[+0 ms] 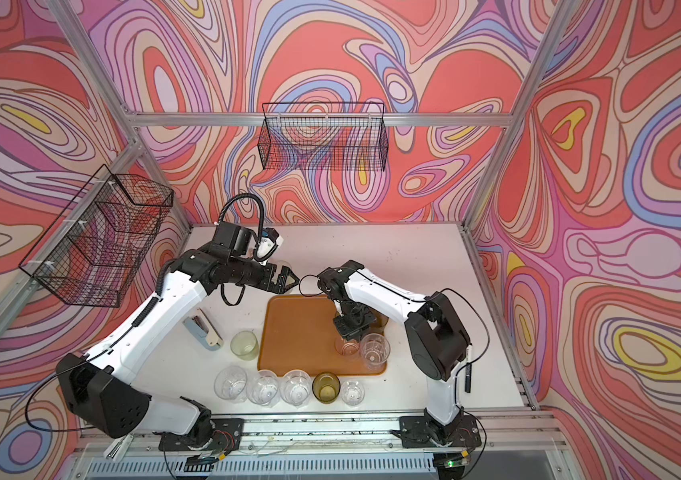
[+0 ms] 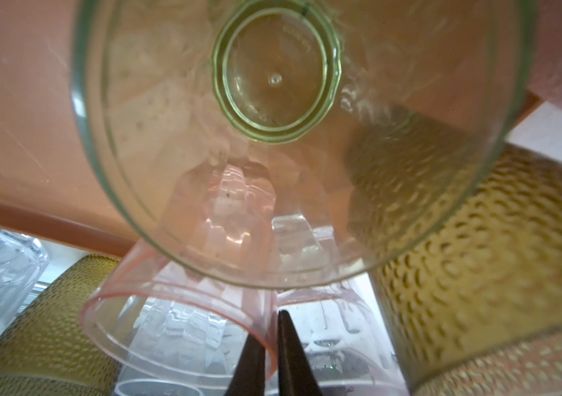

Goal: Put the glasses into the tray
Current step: 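Lower the pink-rimmed glass onto the tray beside the green glass, then open the right gripper and lift it off the pink-rimmed glass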

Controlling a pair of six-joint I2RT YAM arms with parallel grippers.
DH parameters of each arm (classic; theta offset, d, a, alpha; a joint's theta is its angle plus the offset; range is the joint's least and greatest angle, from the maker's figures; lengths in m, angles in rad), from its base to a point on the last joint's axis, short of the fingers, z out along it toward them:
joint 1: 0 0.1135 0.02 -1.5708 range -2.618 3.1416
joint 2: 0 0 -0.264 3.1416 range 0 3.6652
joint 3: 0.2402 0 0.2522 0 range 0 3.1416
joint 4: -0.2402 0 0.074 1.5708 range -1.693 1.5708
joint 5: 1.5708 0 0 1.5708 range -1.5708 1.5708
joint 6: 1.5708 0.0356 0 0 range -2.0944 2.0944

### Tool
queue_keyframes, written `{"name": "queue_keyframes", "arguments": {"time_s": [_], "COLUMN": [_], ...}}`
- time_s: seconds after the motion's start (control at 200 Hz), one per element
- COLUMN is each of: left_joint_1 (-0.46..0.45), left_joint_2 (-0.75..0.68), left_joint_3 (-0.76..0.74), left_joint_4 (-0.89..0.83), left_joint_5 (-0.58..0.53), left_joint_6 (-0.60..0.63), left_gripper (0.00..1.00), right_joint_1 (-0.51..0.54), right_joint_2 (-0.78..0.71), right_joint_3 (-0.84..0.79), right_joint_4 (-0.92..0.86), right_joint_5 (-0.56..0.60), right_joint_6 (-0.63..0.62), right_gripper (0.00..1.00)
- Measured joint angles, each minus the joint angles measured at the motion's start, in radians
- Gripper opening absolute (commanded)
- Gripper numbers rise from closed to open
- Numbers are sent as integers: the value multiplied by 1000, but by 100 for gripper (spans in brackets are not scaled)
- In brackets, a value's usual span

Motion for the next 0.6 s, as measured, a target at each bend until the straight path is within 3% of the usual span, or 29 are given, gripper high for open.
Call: {"name": "queue_keyframes", "arguments": {"time_s": [0.31, 0.601], "left_joint_1": [0, 0], "left_joint_2": [0, 0], "left_joint_3": [0, 0], "left_joint_4": [0, 0], "left_joint_5": [-1, -10], "left_joint_6": [0, 0], "left_gripper": [100, 100], "right_joint_1": [6, 13], "right_joint_2": [0, -19], "right_joint_3": [1, 24], "right_joint_4": [-1, -3], "right_joint_5": [5, 10], "right_joint_6": [0, 10], "right_gripper": [12, 24]}}
